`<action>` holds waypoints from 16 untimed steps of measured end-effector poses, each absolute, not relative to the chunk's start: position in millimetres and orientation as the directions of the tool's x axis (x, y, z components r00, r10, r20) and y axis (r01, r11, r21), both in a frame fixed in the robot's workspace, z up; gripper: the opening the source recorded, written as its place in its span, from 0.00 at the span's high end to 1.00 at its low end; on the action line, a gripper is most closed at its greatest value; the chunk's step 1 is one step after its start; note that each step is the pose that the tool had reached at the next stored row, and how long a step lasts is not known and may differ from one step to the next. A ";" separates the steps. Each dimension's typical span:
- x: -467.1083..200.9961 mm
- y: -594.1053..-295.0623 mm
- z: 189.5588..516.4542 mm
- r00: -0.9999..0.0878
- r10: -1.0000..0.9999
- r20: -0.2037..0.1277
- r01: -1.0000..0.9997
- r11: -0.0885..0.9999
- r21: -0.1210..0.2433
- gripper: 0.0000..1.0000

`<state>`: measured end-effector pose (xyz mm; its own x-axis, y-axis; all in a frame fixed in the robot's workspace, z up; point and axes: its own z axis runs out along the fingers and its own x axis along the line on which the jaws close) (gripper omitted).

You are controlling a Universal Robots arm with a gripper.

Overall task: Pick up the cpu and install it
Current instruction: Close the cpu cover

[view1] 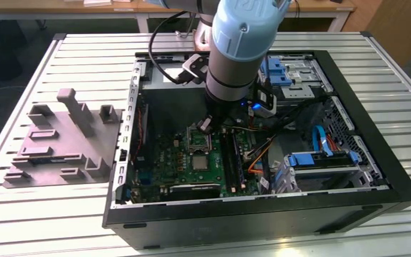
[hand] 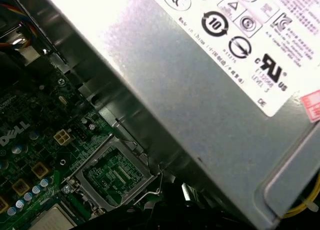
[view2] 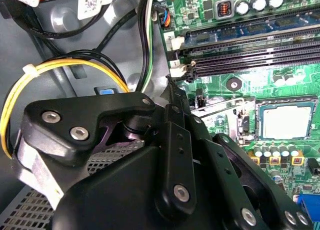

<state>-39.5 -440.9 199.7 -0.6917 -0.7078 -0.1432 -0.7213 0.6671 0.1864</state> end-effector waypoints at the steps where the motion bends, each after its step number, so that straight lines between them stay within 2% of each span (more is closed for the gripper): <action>1: -39.5 -440.9 199.7 -0.692 -0.708 -0.143 -0.721 0.667 0.186 0.89; 16: -39.5 -440.6 200.2 -0.692 -0.712 -0.120 -0.721 0.672 0.169 0.89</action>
<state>-39.5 -440.6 200.2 -0.6922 -0.7116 -0.1204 -0.7207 0.6723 0.1691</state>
